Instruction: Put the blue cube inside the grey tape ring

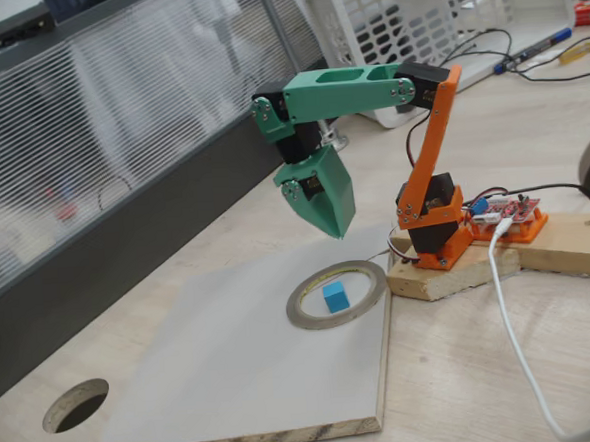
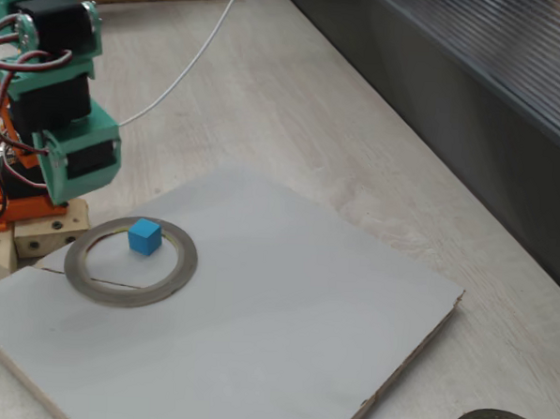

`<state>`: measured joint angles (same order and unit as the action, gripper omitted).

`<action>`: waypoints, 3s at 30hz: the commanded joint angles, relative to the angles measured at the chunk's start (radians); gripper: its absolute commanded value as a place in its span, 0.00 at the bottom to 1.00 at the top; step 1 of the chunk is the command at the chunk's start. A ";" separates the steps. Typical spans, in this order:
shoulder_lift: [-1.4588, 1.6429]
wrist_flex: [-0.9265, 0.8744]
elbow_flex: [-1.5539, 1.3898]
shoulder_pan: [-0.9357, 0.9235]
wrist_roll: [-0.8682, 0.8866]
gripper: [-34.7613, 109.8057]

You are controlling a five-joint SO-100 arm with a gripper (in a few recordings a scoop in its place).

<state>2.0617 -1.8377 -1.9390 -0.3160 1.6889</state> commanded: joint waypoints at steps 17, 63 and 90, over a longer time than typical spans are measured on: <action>0.014 -0.026 0.011 -0.025 0.014 0.24; 0.009 -0.023 0.008 -0.035 0.017 0.24; 0.023 -0.025 0.018 -0.150 0.008 0.24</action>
<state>2.0555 -1.8377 -1.9374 -0.4525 1.6889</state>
